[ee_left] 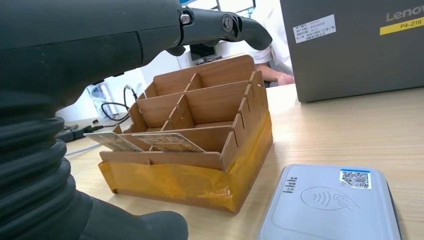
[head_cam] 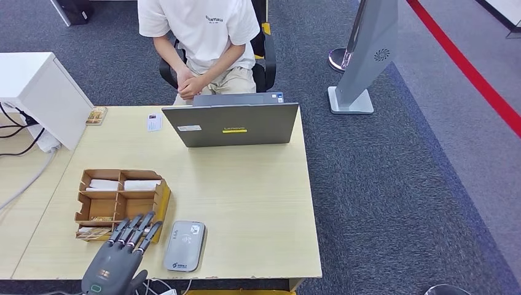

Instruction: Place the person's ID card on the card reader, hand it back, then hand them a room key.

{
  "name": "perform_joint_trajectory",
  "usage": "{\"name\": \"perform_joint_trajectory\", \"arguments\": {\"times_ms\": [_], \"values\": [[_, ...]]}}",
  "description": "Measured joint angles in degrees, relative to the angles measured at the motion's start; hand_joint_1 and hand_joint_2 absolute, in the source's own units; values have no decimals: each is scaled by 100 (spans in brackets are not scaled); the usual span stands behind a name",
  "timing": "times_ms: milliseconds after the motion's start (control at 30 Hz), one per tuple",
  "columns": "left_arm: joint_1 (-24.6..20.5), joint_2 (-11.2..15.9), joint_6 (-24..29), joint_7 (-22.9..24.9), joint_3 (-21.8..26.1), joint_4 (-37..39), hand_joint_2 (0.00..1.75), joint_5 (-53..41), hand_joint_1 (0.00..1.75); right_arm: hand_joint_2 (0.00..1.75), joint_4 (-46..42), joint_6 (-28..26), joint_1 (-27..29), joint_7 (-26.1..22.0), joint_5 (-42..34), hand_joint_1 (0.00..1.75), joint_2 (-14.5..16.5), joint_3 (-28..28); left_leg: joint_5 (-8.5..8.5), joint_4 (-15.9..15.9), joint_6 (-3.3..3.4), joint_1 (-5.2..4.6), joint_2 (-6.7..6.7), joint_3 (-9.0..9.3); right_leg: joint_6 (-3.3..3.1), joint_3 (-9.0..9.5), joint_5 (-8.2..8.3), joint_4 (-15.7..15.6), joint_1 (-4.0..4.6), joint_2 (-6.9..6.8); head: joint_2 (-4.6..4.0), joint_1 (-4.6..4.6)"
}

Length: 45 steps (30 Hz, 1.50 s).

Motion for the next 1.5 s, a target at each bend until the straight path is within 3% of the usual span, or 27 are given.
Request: {"name": "perform_joint_trajectory", "arguments": {"times_ms": [733,1500], "values": [[475,-66,274,398,585,-46,175,-251,0,175,-36,-9,12,26,62,0,0,-43,0,-1,0,0,-2,0,0,2,-2,0,0,-2,0,0],[604,-404,476,625,1078,-43,175,-631,0,175,-46,-36,15,50,123,0,0,-46,0,-1,0,0,-6,1,-1,2,-2,0,0,-6,0,1]]}}
